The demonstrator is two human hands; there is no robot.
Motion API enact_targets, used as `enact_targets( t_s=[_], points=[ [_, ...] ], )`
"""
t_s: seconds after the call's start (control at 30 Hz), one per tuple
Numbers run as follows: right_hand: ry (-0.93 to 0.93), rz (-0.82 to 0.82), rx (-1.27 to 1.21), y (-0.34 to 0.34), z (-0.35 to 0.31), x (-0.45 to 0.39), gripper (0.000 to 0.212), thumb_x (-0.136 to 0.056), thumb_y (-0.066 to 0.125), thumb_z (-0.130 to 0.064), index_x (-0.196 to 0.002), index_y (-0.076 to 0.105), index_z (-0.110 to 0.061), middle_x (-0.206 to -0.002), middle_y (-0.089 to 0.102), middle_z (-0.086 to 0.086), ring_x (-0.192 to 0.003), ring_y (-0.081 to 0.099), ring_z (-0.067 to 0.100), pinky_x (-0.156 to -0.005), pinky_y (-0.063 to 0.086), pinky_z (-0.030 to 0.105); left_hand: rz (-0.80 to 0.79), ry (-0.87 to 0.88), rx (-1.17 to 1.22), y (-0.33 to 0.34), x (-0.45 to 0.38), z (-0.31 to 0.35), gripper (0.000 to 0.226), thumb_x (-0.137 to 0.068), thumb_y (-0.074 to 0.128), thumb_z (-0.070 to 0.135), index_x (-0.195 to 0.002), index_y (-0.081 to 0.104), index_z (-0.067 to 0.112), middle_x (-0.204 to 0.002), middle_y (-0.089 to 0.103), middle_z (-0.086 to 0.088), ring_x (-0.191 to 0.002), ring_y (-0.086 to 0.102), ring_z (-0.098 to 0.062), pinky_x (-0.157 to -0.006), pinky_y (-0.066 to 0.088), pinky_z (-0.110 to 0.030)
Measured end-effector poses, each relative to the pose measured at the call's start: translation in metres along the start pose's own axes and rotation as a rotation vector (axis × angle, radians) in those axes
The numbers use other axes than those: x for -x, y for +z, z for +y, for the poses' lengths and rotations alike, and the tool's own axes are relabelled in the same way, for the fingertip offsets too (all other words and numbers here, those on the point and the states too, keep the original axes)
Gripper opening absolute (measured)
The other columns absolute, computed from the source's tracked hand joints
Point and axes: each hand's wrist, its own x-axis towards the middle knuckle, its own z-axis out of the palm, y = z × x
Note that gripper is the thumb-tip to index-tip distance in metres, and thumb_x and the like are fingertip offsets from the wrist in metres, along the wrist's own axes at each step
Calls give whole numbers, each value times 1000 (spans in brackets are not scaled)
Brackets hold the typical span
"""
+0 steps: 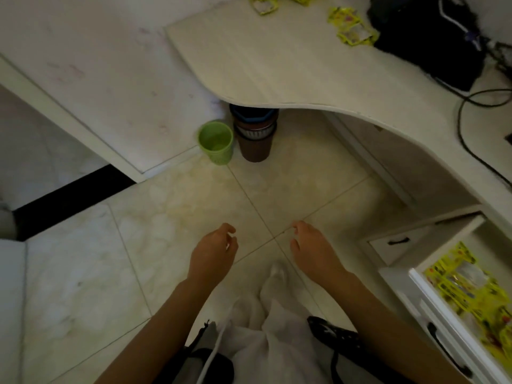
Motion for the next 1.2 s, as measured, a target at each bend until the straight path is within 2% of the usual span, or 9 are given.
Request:
enact_targets(
  t_s=[0.27, 0.47, 0.63, 0.73, 0.83, 1.03, 1.2],
  points=[
    [-79, -57, 31, -28, -45, -112, 40, -98, 39, -23, -136, 40, -12, -127, 54, 9, -112, 52, 22, -92, 46, 33, 52, -94, 32, -34, -95, -10, 23, -95, 50, 28, -116, 57, 22, -93, 64, 5, -84, 60, -14, -72, 51, -29],
    [-182, -85, 98, -65, -88, -203, 38, -97, 41, -21, -133, 43, -10, -124, 56, 10, -110, 55, 25, -93, 48, 37, 108, -146, 60, -66, -172, -6, 22, -93, 51, 27, -113, 58, 22, -90, 64, 6, -81, 61, -15, -69, 51, -31],
    [-187, -86, 112, -92, -120, -268, 33, -97, 40, -21, -127, 47, -9, -122, 57, 11, -108, 57, 26, -91, 48, 37, 139, -168, 102, -93, -233, -7, 22, -93, 52, 25, -113, 59, 21, -91, 65, 4, -84, 62, -16, -70, 50, -29],
    [-181, -83, 69, -104, -138, -302, 34, -98, 40, -21, -129, 47, -9, -125, 56, 11, -111, 56, 24, -93, 45, 34, 154, -156, 113, -110, -270, -11, 22, -93, 53, 23, -114, 60, 19, -93, 67, 1, -83, 62, -16, -69, 47, -26],
    [-165, -55, 21, -110, -155, -335, 33, -97, 40, -19, -128, 47, -10, -121, 57, 11, -107, 56, 25, -91, 47, 37, 152, -125, 114, -128, -310, -16, 22, -93, 53, 23, -114, 60, 18, -94, 67, 0, -78, 61, -15, -68, 47, -25],
    [-104, 47, -20, -124, -189, -399, 37, -97, 42, -23, -133, 45, -14, -125, 57, 8, -113, 55, 24, -93, 47, 35, 74, -43, 87, -168, -397, -36, 21, -94, 52, 24, -113, 59, 20, -93, 66, 1, -78, 60, -14, -74, 53, -30],
    [6, 95, -78, -138, -215, -445, 36, -97, 43, -23, -133, 45, -14, -127, 56, 7, -116, 54, 22, -94, 44, 33, 25, 61, 62, -209, -468, -44, 20, -95, 51, 21, -113, 59, 19, -90, 65, 2, -73, 59, -13, -67, 45, -23]
  ],
)
